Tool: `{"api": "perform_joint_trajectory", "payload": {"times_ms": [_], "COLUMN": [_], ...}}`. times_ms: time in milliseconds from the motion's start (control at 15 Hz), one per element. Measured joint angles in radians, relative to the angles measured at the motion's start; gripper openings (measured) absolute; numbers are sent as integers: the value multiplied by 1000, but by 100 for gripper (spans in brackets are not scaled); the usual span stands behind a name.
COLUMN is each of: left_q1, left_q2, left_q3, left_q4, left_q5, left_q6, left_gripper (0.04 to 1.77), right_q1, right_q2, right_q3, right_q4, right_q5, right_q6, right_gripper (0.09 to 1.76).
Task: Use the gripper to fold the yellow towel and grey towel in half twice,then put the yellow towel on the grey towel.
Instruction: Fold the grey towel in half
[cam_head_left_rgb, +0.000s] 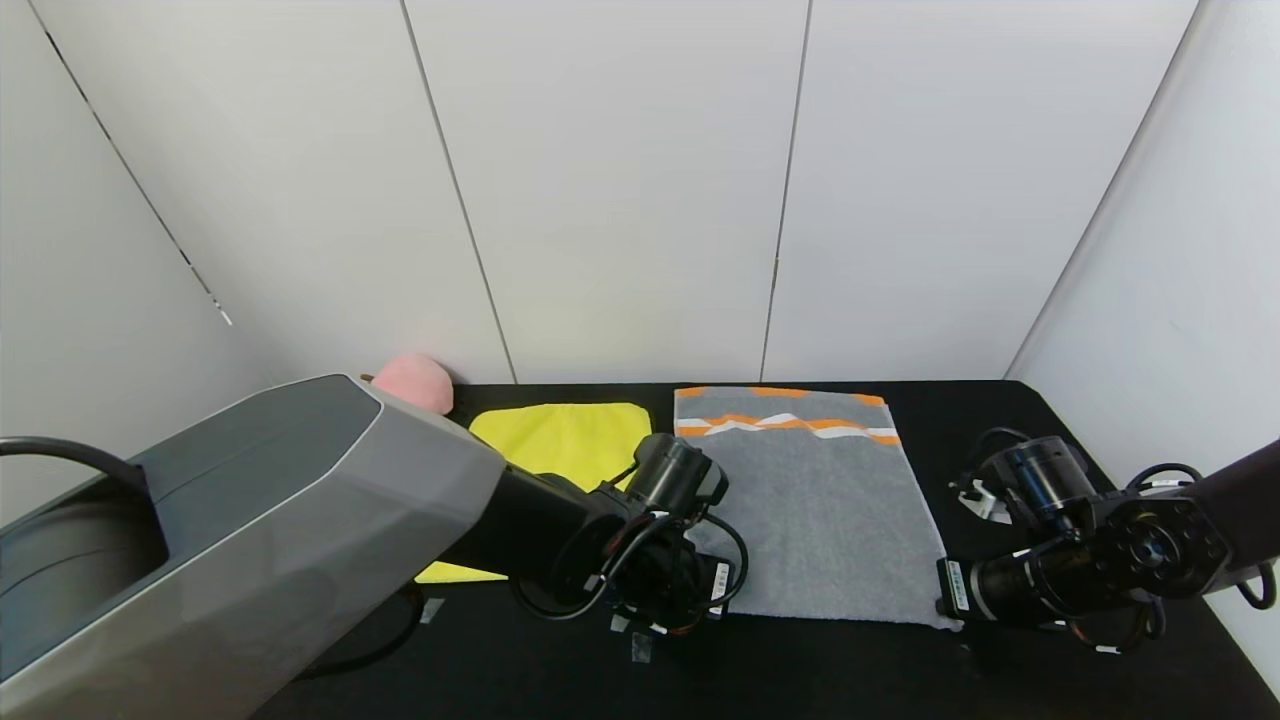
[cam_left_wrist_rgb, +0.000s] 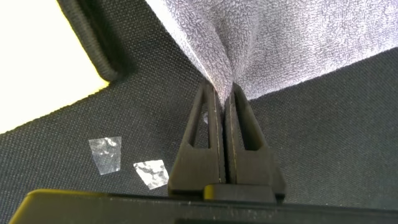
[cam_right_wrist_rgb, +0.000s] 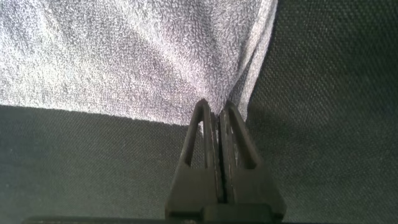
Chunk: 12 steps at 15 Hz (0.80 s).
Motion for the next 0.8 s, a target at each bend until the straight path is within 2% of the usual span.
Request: {"api": "perform_joint_trajectory", "payload": {"times_ms": [333, 800], "left_q1": [-8, -23], "left_q2": [-32, -159], "left_q3": [27, 114], "left_q4": [3, 10], "left_q5": [12, 53], "left_q6": [-3, -29], "left_gripper": [12, 12], "right_q1": [7, 35], "right_q2": [-37, -159], "right_q3": [5, 27], "right_q4": [8, 18], "right_q5": [1, 2], "right_q6": [21, 41], "right_gripper": [14, 14]}}
